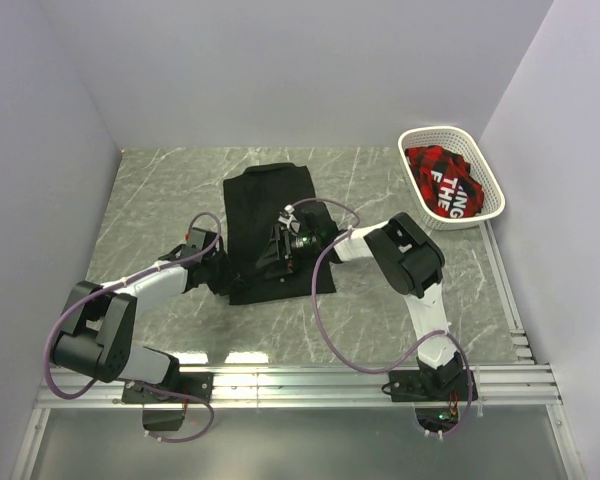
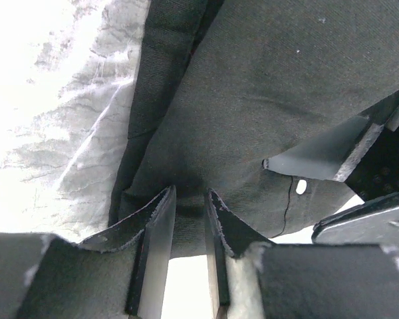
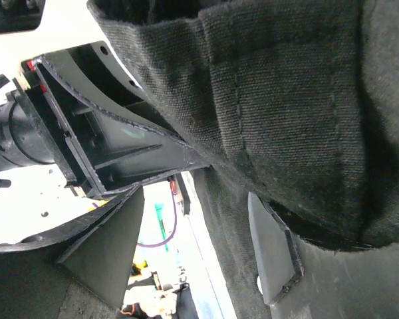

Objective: Fold and stack the long sleeve shirts
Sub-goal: Fold the shirt

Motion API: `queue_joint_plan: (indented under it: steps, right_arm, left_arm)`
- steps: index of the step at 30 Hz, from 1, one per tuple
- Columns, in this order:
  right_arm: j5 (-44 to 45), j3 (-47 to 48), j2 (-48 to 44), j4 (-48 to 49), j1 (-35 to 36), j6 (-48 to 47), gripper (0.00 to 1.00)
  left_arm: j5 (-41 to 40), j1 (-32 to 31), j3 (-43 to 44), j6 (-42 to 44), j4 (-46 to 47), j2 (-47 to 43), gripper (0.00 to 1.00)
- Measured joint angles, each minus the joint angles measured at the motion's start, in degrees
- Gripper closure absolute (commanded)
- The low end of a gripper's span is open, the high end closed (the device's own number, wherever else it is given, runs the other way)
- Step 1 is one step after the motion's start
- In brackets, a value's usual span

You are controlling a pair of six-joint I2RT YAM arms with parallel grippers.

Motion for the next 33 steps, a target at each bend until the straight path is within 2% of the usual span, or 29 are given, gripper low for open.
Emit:
queue_joint_plan:
  steps: [8, 14, 18, 27, 33]
  right_arm:
    - [3.5, 7.5, 0.2, -3.7, -0.7, -0.3, 0.28]
    - [7.0, 13.8, 3.7, -3.7, -1.4, -0.3, 0.29]
    - [7.5, 14.0, 7.3, -3.1, -2.3, 0.7, 0.28]
    - [6.7, 13.5, 6.8, -2.3, -7.5, 0.5, 0.28]
    - [11.3, 14.1, 2.8, -11.8, -11.7, -7.4, 0.28]
  left_arm:
    - [0.1, 0.0, 0.0, 0.0, 0.0, 0.0, 0.69]
    - [0.1, 0.0, -0.1, 0.0, 0.0, 0.0, 0.69]
    - [0.1, 0.1, -0.2, 0.0, 0.0, -0.1, 0.69]
    - [0.2, 0.3, -0.2, 0.0, 0.0, -0.1, 0.69]
    - [-0.6, 0.3, -0.2, 0.5, -1.4, -1.1, 0.59]
